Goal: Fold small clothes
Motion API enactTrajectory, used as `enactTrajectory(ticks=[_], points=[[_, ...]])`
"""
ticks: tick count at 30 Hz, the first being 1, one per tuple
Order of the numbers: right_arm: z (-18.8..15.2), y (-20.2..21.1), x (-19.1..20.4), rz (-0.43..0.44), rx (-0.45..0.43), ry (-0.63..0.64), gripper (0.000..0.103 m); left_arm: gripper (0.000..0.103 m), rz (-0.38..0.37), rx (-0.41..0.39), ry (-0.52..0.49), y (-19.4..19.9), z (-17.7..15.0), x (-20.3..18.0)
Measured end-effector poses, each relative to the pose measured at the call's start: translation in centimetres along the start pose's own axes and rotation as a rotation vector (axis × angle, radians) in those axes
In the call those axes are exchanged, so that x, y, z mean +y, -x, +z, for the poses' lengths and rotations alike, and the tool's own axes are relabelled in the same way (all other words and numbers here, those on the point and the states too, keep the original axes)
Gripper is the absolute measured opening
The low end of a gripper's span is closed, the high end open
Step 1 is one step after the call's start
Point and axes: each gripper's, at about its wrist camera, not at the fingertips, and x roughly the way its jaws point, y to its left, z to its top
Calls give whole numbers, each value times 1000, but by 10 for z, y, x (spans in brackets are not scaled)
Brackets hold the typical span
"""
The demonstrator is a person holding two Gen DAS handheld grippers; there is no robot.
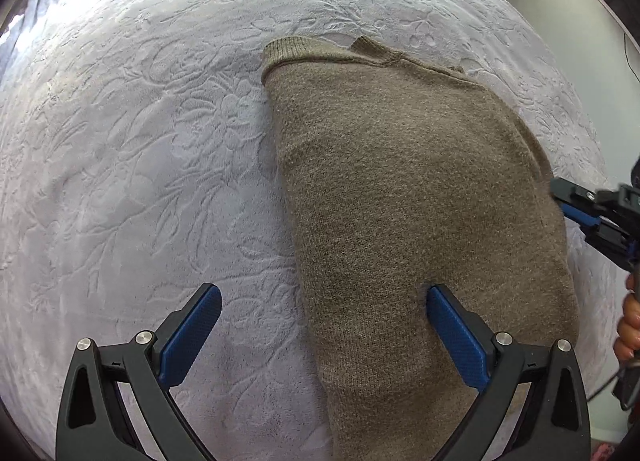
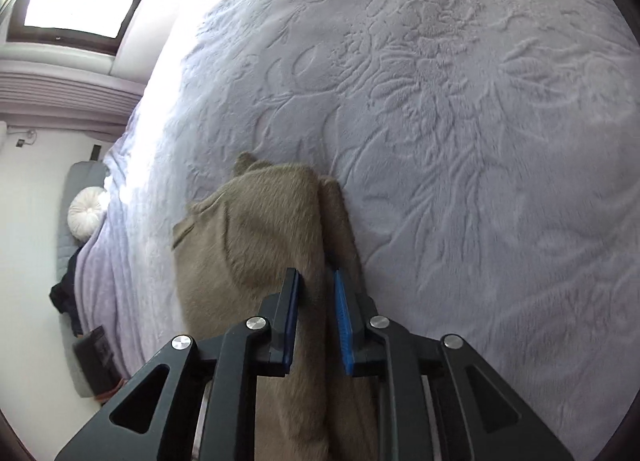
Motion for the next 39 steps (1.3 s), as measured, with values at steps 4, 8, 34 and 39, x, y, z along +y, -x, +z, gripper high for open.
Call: enactTrajectory(ticks=[4, 8, 34, 39], points=[[-26, 21, 19, 57, 17, 75, 21, 103, -4, 6, 12, -2, 0, 0], [-62, 23, 37, 59, 68, 170, 21, 103, 6, 1, 5, -2, 0, -2], [-95, 23, 4, 1, 97, 99, 25, 103, -1, 13, 5, -4, -13, -3], [-94, 24, 7, 13, 97, 108, 42, 103, 1, 24, 8, -4, -15, -3]])
